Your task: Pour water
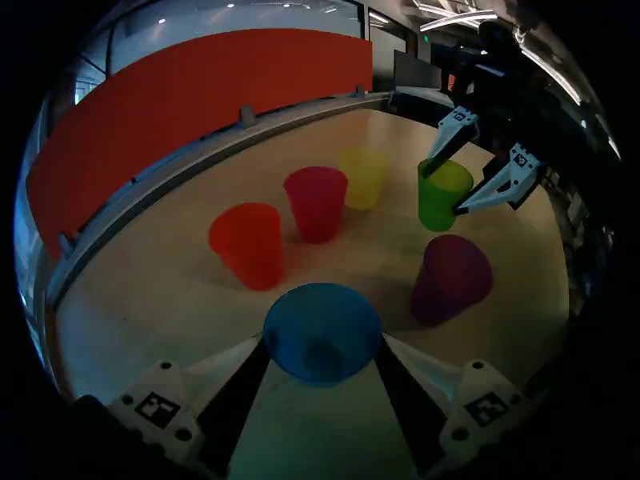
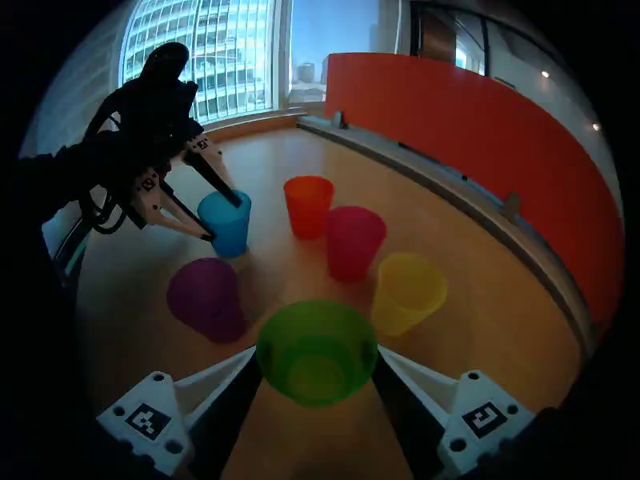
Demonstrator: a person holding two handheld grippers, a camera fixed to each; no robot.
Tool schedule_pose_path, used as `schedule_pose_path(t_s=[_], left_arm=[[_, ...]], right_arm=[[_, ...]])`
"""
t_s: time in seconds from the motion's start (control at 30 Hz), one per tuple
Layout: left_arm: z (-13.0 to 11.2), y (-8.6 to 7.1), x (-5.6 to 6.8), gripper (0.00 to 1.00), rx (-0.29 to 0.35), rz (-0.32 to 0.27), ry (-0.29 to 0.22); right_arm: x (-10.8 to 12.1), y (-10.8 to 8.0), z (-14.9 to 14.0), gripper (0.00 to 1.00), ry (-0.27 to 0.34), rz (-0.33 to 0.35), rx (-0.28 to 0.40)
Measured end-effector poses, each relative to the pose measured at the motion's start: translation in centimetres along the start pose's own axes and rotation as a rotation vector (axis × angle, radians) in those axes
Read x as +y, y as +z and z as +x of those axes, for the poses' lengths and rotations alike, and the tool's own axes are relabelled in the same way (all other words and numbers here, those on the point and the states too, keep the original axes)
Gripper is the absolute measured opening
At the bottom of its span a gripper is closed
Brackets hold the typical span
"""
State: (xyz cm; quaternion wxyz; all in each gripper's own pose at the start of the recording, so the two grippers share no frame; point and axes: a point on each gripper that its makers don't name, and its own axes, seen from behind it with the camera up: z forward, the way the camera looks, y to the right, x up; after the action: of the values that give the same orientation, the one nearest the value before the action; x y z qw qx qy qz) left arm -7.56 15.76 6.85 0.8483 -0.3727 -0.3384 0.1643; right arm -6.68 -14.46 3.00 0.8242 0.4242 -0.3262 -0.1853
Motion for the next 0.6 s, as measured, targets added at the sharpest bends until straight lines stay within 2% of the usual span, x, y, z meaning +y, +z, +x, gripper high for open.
schedule_pose_path(t_s=[0.6], left_arm=[[-0.9, 0.1, -0.2, 0.87, -0.008, -0.004, -0.022]], right_arm=[[0.1, 1.1, -1.9, 0.91, 0.011, -0.014, -0.019]])
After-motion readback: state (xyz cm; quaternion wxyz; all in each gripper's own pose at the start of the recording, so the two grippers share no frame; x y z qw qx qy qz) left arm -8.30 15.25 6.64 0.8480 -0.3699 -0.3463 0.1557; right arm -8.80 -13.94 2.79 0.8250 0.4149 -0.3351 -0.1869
